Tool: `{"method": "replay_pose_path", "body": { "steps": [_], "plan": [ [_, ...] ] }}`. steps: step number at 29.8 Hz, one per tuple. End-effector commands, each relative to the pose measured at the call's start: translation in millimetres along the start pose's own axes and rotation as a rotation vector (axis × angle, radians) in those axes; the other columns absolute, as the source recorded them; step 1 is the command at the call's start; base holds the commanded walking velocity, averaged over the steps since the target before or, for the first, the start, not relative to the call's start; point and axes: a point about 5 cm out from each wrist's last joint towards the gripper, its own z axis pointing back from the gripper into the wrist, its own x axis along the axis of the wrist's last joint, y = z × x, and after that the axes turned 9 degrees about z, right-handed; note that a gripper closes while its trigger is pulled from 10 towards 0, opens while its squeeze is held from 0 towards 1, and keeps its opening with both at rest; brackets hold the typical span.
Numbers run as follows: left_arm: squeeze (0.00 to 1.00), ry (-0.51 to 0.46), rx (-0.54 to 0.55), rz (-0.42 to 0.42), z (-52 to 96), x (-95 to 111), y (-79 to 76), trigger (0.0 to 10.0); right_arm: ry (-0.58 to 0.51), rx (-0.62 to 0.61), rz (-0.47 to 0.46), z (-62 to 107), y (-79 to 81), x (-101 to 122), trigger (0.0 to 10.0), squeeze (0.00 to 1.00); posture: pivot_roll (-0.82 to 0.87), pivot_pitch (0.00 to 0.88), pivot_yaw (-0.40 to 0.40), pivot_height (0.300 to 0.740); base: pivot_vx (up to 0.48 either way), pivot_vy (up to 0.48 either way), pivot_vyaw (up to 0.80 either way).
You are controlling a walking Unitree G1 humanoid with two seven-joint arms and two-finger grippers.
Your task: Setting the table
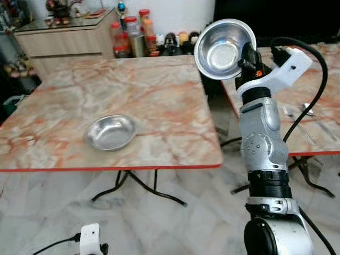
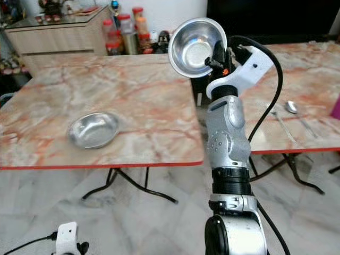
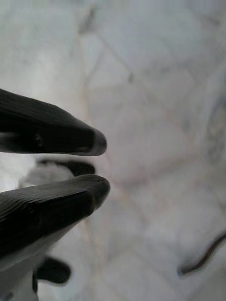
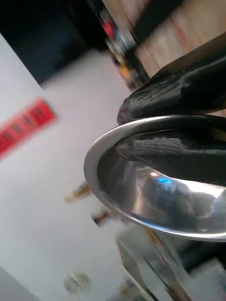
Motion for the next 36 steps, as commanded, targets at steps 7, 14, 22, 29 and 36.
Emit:
{"method": "replay_pose_path", "body": {
  "steps": [7, 14, 22, 29, 36],
  "plan": [
    [0.00, 0.002, 0.009, 0.004, -0.3, 1, 0.9, 10.0, -0.017, 0.014, 0.026, -3.9, 1.3, 7, 10.0, 0.00, 0.05, 0.000, 0.027, 0.728, 0.000, 0.480, 0.00],
    [0.00, 0.000, 0.011, 0.005, -0.3, 1, 1.2, 10.0, -0.008, 0.015, 0.024, -3.1, 2.0, 5, 10.0, 0.00, 0.05, 0.000, 0.027, 0.728, 0.000, 0.480, 0.00],
    [0.00, -0.005, 0.012, -0.013, -0.2, 2, 2.0, 10.0, 0.002, 0.001, 0.030, -2.4, -1.9, 2, 10.0, 0.00, 0.05, 0.000, 0.028, 0.728, 0.000, 0.300, 0.00],
    [0.00, -0.014, 0.010, -0.015, 0.0, 3, 2.4, 10.0, 0.046, -0.051, 0.043, 3.0, -14.6, -8, 10.0, 0.00, 0.06, 0.000, 0.026, 0.728, 0.000, 0.000, 0.00],
    [0.00, -0.010, 0.004, -0.015, 0.0, 2, 1.9, 10.0, 0.065, -0.086, 0.046, 5.5, -22.2, -13, 10.0, 0.00, 0.06, 0.000, 0.026, 0.728, 0.038, 0.000, 0.00]
  ]
}}
